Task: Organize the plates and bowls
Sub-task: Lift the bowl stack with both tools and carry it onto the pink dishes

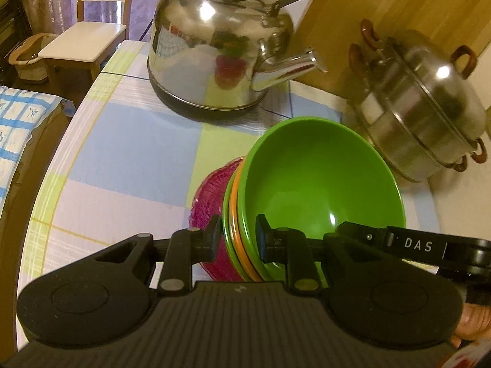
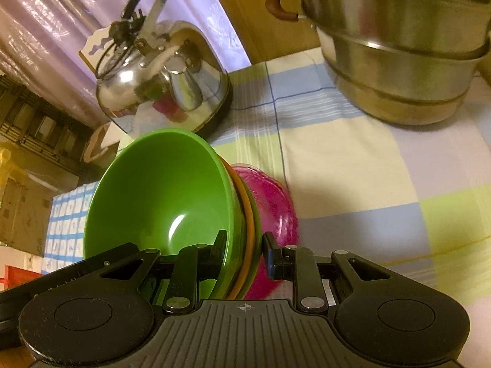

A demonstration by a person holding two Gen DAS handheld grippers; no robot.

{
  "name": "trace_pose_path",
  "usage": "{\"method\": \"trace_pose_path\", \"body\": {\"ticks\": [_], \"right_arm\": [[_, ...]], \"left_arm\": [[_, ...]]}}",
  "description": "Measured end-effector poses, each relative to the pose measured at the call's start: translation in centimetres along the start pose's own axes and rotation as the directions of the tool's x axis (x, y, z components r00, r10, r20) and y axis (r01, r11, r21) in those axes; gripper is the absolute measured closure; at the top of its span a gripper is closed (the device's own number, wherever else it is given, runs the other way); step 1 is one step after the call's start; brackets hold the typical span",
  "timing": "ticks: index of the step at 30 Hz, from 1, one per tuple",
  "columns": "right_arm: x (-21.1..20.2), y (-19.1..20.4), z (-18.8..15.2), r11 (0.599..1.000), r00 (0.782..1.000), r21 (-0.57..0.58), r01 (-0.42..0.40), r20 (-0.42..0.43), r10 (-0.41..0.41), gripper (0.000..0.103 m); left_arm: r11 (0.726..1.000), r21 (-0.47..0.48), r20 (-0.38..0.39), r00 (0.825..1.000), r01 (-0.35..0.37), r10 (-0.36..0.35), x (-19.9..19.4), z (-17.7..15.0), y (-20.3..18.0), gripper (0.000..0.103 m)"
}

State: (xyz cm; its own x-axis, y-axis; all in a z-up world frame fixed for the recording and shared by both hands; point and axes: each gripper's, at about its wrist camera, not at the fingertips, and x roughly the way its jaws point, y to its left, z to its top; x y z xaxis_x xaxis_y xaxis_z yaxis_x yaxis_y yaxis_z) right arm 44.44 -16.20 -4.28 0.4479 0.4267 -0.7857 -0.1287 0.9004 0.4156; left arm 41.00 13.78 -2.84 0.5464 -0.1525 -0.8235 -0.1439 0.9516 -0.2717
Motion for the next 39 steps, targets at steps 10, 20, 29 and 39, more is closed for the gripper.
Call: {"method": "trace_pose_path", "body": {"ticks": [10,20,29,39], "right_arm": [[3.1,-1.4,0.3,1.0,1.0,0.02,-0.01,-0.014,0.01,0.079],[3.9,-1.9,0.3,1.0,1.0,0.025,-0.011,-0.014,0.011,0.079],[4.3,-1.9,0.3,1.0,1.0,0.025,-0.008,-0.019,0.009,0.079],[4.3,-2.1,0.2,0.999,1.0,0.033,-0.023,-0.009,0.023,0.077]], "left_arm": [[1.0,0.014,-0.009,1.0,-0.003,0.003,2.6,0.0,0.5,0.082],[1.0,0.014,-0.019,1.0,-0.003,0.003,3.9,0.1,0.7,0.082],[1.0,0.004,-0.009,1.0,0.008,-0.008,4.2,0.1,1.2,0.082],[1.0,-0.005,0.002,1.0,0.026,-0.026,4.2,0.0,1.5,0.081]]}}
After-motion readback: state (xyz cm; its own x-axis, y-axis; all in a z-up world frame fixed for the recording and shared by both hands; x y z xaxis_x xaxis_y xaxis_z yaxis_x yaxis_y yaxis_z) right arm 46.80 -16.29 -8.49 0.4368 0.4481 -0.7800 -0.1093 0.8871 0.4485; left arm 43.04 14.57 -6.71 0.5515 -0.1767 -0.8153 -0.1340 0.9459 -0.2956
